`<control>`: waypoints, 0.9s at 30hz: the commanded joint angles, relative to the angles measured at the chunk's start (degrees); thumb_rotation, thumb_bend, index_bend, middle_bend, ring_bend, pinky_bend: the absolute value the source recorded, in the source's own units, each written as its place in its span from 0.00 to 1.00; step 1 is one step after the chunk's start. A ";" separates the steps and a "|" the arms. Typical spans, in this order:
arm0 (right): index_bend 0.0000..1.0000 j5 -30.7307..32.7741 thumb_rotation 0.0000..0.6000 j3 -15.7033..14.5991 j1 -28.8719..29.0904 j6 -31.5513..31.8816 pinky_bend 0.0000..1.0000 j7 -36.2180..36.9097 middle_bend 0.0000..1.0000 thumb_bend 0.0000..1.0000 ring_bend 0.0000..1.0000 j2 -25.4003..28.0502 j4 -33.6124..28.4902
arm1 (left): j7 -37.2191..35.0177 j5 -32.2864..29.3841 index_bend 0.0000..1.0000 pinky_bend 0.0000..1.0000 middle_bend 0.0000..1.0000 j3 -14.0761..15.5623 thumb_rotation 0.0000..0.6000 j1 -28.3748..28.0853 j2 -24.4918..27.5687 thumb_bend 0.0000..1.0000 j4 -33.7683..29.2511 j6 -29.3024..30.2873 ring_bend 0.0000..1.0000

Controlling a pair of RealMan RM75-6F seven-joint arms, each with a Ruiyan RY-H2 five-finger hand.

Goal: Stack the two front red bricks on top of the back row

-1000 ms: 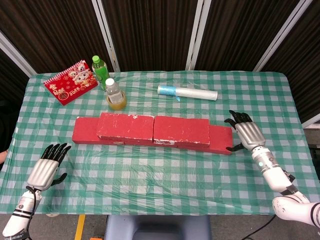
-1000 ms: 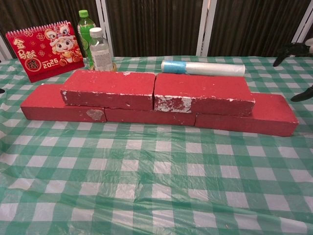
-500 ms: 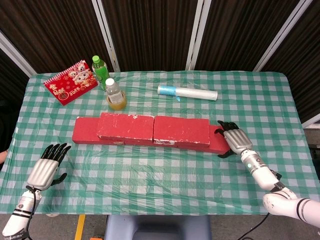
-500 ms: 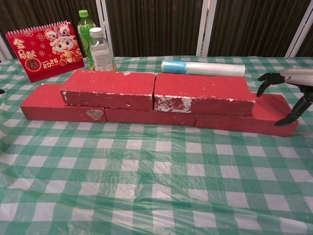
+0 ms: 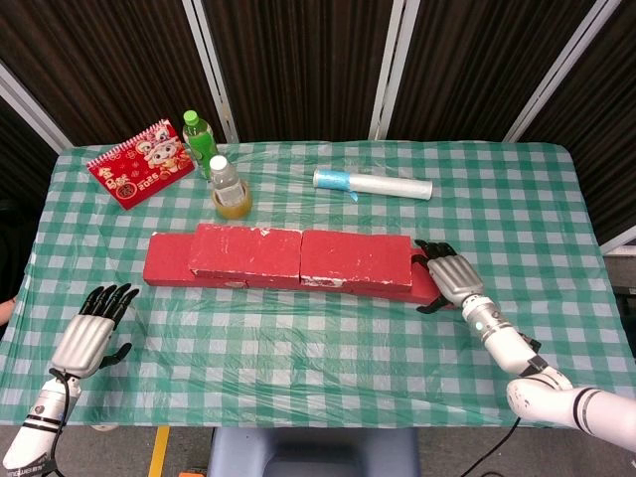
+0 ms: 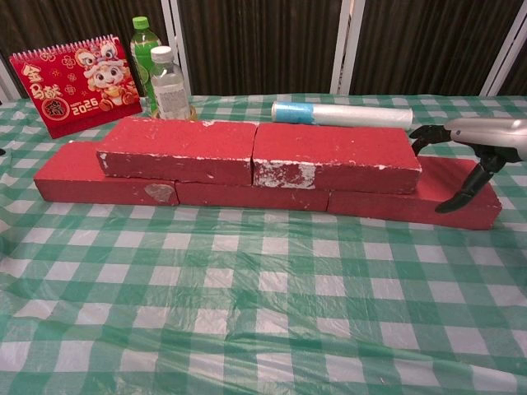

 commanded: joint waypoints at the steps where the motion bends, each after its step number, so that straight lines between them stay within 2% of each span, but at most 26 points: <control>1: 0.31 -0.01 1.00 0.02 -0.05 -0.05 0.00 -0.14 0.00 0.06 0.00 -0.01 -0.05 | 0.01 0.02 0.00 0.06 0.05 0.01 1.00 0.03 0.04 0.29 -0.03 0.05 0.00; 8: 0.29 -1.70 1.00 -0.41 -2.33 2.93 0.00 0.39 0.00 0.06 0.00 2.37 -2.73 | 0.21 0.44 0.00 0.06 0.05 0.06 1.00 0.24 0.16 0.29 -0.29 0.73 0.00; 10: 0.17 -3.45 1.00 -0.80 -4.18 5.75 0.00 1.39 0.00 0.06 0.00 3.78 -4.58 | 0.34 0.55 0.00 0.06 0.05 0.01 1.00 0.43 0.24 0.29 -0.39 1.23 0.00; 13: 0.01 -9.18 1.00 -2.49 -9.26 14.95 0.00 2.47 0.00 0.06 0.00 5.55 -7.44 | 0.59 0.77 0.00 0.06 0.02 -0.28 1.00 0.91 0.45 0.29 -0.61 2.69 0.00; 16: 0.00 -15.59 1.00 -5.50 -16.10 27.33 0.00 0.48 0.00 0.06 0.00 5.53 -7.79 | 0.81 1.03 0.00 0.06 0.00 -0.71 1.00 1.61 0.62 0.30 -0.82 4.72 0.00; 20: 0.00 -21.75 1.00 -9.28 -25.22 41.99 0.00 -5.69 0.00 0.06 0.00 2.42 -3.43 | 1.78 1.37 0.00 0.04 0.00 -1.13 1.00 2.78 0.80 0.30 -1.28 7.55 0.00; 22: 0.00 -22.33 1.00 -9.93 -28.26 45.61 0.00 -6.27 0.00 0.06 0.00 0.98 -1.07 | 2.13 1.70 0.00 0.03 0.00 -1.37 1.00 3.26 0.90 0.30 -1.41 8.96 0.00; 24: 0.00 -22.22 1.00 -10.49 -29.59 45.75 0.00 -7.65 0.00 0.06 0.00 1.54 -1.03 | 2.37 2.15 0.00 0.03 0.00 -1.64 1.00 3.79 1.03 0.30 -1.59 10.58 0.00; 27: 0.00 -23.09 1.00 -9.26 -30.44 47.67 0.00 -6.37 0.00 0.06 0.00 2.60 -2.08 | 2.69 2.44 0.00 0.03 0.00 -2.06 1.00 4.30 1.18 0.30 -1.92 12.11 0.00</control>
